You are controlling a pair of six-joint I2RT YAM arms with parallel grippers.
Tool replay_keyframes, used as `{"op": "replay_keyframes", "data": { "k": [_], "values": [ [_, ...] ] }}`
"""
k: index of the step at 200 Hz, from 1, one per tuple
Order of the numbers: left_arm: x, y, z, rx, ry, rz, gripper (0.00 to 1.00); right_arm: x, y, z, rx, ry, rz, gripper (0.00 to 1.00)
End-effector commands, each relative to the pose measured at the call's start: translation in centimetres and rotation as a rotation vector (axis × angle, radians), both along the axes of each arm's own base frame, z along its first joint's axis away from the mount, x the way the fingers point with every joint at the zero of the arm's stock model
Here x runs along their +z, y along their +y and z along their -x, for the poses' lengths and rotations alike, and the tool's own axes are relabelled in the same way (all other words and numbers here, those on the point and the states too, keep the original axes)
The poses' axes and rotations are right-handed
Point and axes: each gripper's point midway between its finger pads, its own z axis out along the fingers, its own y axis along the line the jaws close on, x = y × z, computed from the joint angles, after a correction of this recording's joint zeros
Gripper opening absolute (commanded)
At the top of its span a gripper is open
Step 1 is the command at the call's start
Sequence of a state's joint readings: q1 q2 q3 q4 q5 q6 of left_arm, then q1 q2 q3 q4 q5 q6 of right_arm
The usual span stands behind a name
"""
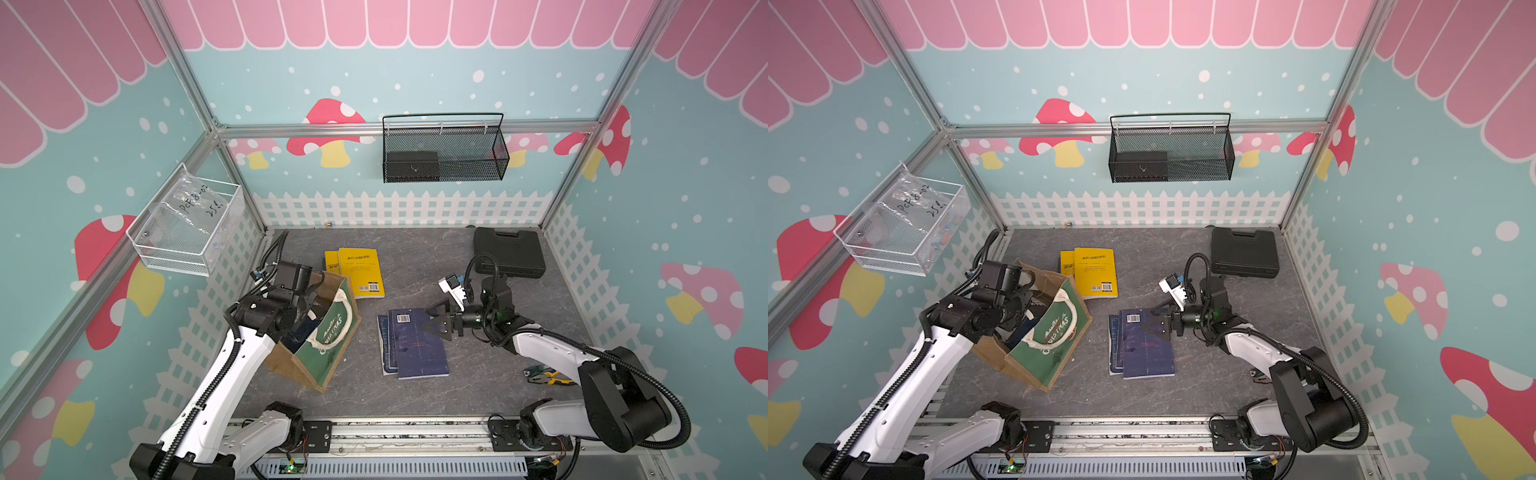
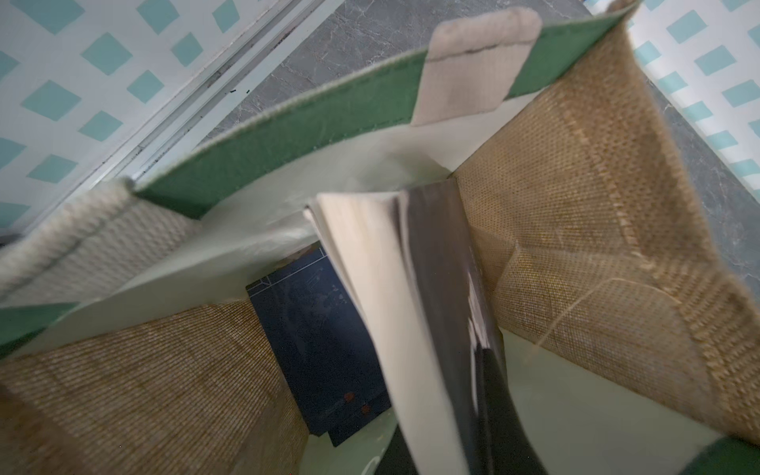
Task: Put the books into the canvas bag
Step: Place the book in the canvas bag.
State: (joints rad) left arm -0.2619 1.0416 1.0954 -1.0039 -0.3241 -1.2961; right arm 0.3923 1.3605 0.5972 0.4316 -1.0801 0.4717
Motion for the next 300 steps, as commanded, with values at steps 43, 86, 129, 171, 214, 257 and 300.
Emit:
{"op": "replay_keyframes", "data": {
  "k": [43, 86, 129, 171, 214, 257, 300],
  "values": [
    [-0.8, 0.4, -0.2, 0.082, -0.108, 0.070, 0.05, -0.6, -0.2, -0.3, -0.001, 0.007, 0.012, 0.99],
    [-1.6, 0.0, -0.7, 0.053, -0.068, 0.053, 0.20, -0.7, -0.1, -0.5, -0.001, 0.012, 0.014, 0.99],
    [-2.4, -0.4, -0.8, 0.040, -0.025, 0.065, 0.48, -0.7, -0.1, -0.5, -0.002, 0.014, 0.014, 0.99],
    [-1.3, -0.2, -0.6, 0.025, -0.052, 0.042, 0.88, -1.2, -0.2, -0.9, -0.030, 0.020, 0.029, 0.99],
    [-0.9, 0.7, 0.1, 0.018, 0.036, -0.035, 0.99, -1.2, 0.0, -1.7, -0.040, 0.030, 0.039, 0.99],
    [0.7, 0.8, 0.5, -0.031, 0.124, -0.090, 0.99, -1.5, 0.0, -3.3, -0.078, 0.035, 0.057, 0.99],
    [1.7, 0.8, 0.8, -0.093, 0.236, -0.154, 0.99, -4.7, -0.8, -6.6, -0.223, 0.094, 0.201, 1.00]
  ]
}}
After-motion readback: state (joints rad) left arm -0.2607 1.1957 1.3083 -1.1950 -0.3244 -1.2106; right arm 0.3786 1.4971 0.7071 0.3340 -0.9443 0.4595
